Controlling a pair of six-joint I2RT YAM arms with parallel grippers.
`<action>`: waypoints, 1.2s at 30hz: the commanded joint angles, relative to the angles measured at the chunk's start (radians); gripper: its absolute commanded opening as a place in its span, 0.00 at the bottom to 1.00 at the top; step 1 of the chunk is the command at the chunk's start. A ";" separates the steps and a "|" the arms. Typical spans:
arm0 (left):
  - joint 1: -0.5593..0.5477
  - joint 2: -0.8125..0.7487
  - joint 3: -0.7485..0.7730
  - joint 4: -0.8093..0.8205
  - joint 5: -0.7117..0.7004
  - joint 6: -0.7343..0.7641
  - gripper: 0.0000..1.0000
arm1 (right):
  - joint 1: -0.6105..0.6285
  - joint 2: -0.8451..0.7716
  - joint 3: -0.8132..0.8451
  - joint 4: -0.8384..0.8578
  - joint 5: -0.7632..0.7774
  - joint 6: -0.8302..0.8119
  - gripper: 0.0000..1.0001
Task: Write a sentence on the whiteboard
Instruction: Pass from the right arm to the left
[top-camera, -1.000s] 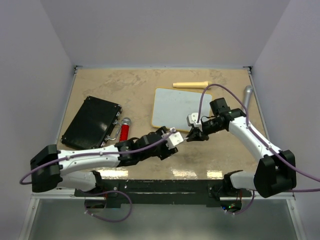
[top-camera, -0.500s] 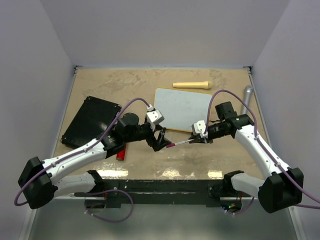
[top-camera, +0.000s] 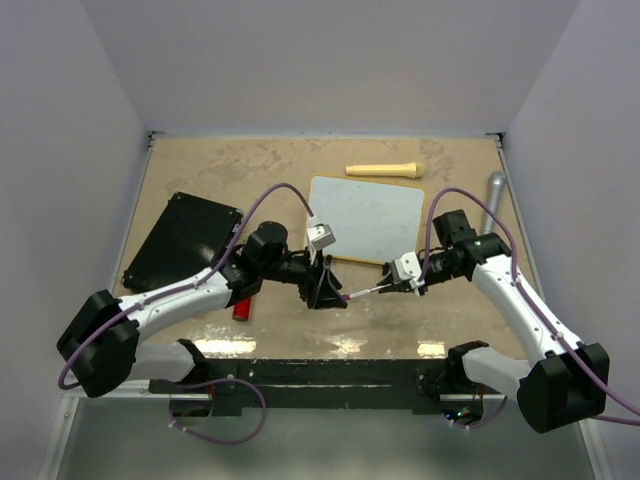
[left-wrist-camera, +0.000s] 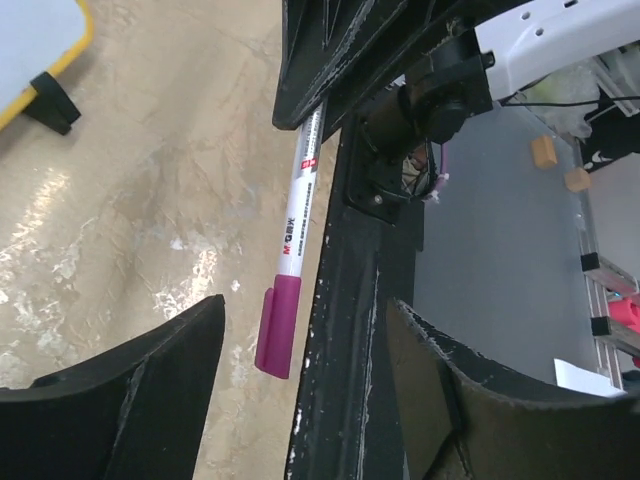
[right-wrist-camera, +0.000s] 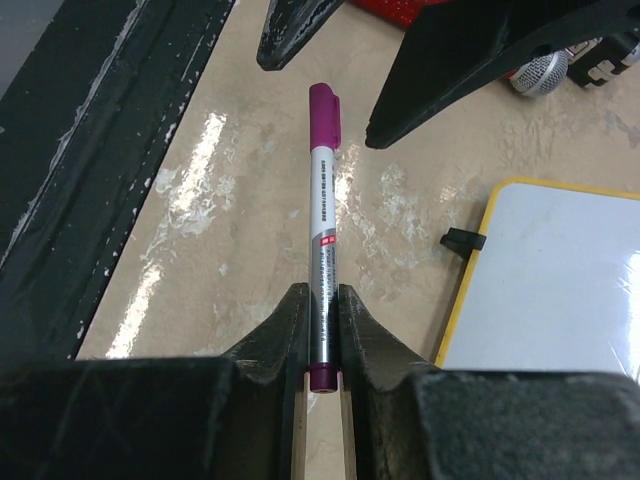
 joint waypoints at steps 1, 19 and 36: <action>0.004 0.027 -0.018 0.102 0.113 -0.042 0.68 | -0.010 -0.023 0.013 -0.045 -0.077 -0.058 0.00; 0.004 0.096 0.003 0.134 0.144 -0.076 0.00 | -0.013 -0.014 0.016 -0.033 -0.083 -0.018 0.02; -0.083 0.047 0.074 0.054 -0.119 0.223 0.00 | -0.013 0.058 0.051 0.029 -0.143 0.209 0.69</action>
